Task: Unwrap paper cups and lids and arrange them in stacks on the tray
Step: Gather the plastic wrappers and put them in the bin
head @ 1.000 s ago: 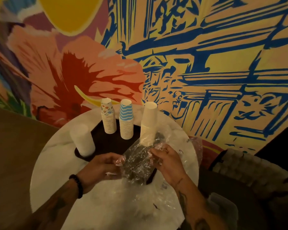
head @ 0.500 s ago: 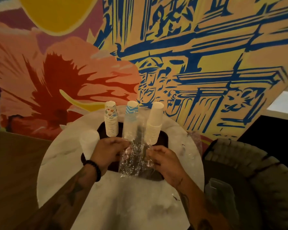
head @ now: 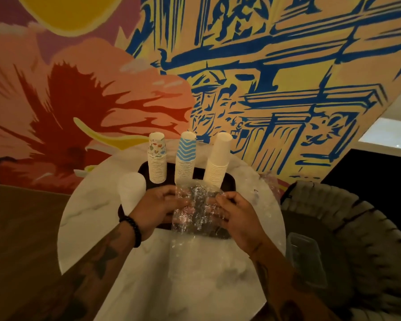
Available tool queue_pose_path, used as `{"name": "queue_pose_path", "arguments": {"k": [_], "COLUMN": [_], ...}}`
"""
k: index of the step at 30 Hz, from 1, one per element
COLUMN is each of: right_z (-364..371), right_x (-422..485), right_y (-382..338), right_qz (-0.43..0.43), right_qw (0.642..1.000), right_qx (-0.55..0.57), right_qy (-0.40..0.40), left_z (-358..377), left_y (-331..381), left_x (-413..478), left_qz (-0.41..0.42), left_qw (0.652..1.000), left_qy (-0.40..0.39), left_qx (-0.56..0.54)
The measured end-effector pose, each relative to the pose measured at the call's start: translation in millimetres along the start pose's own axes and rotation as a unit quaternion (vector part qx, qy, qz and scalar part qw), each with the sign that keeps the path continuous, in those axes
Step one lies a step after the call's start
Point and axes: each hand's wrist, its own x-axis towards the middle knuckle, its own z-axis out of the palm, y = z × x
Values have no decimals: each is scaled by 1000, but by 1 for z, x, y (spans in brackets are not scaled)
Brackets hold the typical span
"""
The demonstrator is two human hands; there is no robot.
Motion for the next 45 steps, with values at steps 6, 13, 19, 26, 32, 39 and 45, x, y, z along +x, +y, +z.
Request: {"name": "queue_pose_path", "arguments": {"k": [6, 13, 19, 26, 32, 39, 45], "right_z": [5, 2, -5, -11, -19, -2, 23], "right_x": [0, -8, -8, -5, -8, -2, 7], "right_y": [-1, 1, 8, 15, 19, -19, -51], "right_qz": [-15, -7, 15, -5, 44, -70, -146], "right_qw": [994, 981, 974, 991, 984, 986, 985], "right_qx": [-79, -147, -167, -113, -116, -143, -91], "right_qy": [-77, -128, -153, -76, -124, -51, 0], "left_z": [-10, -18, -6, -6, -3, 9, 17], "left_y": [9, 32, 64, 98, 96, 88, 87], "left_x": [1, 18, 31, 41, 43, 40, 38], "left_qz": [-59, -17, 43, 90, 85, 82, 96], "left_qw": [992, 993, 991, 983, 981, 983, 985], "left_qy": [-28, 27, 27, 36, 38, 17, -5], "left_qx": [-106, -111, -122, -155, -172, -164, -145]}}
